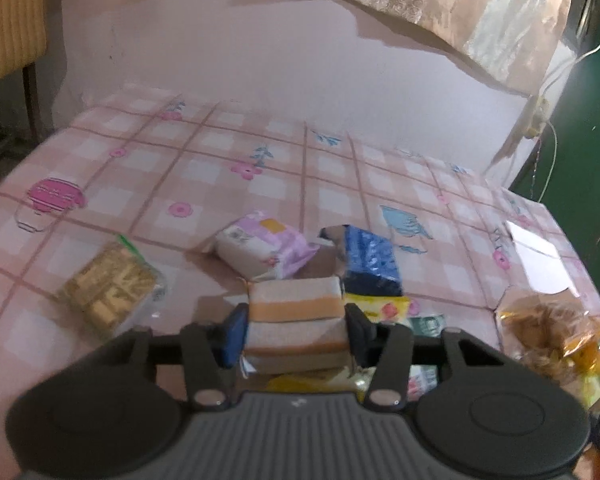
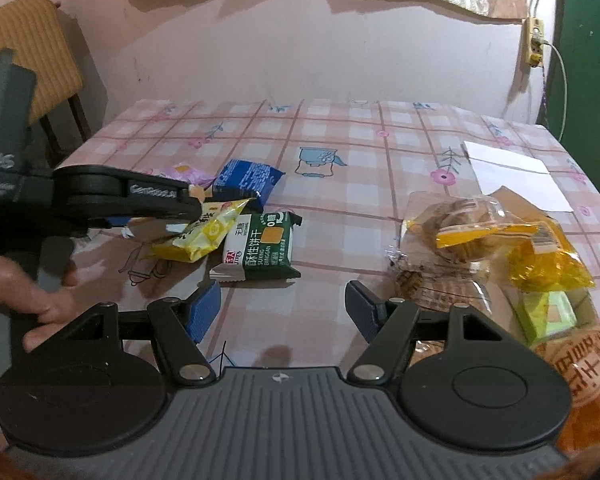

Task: Organize snacks
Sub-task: 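Grasp the layered wafer cake with the left tool while the right tool grasps the green biscuit packet, then lift the wafer cake and green biscuit packet with both tools toward the box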

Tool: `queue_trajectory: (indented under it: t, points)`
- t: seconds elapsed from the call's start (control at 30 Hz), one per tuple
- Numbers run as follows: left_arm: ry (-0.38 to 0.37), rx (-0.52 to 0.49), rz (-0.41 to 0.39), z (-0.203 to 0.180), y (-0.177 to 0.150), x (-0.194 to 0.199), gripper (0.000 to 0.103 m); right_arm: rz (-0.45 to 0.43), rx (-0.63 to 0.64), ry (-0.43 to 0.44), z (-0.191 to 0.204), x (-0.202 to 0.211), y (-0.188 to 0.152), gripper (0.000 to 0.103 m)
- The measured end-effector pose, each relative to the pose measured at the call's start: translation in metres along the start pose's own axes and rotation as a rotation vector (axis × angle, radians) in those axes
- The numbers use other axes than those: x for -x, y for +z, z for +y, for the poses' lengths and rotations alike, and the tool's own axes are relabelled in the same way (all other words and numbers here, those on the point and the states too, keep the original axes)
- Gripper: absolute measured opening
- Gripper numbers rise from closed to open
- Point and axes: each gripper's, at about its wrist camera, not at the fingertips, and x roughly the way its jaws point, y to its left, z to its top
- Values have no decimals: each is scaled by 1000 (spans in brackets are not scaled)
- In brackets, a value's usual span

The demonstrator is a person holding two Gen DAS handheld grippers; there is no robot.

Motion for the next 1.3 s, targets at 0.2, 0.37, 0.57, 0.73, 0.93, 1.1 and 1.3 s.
queue_trajectory:
  t: [0.2,0.37,0.57,0.73,0.93,1.1,1.3]
  points:
    - [72,-16,-26,17,-9,15,49,30,21,11,5,-24,8,89]
    - [101,-25,-56,27,-18,33,49,66,18,19,8,-50,17,92]
    - [107,-9,-67,34,-28,45,49,87,-30,18,8,-75,27,95]
    - [125,-14,-76,32,-34,52,49,68,9,-18,14,-77,28,60]
    - [132,-10,-92,29,-41,67,49,73,-12,-22,6,-53,12,60]
    - [139,-12,-101,24,-49,85,49,47,-6,-10,6,-14,-1,60]
    - [156,-35,-109,16,-59,107,49,7,21,-6,12,31,-13,60]
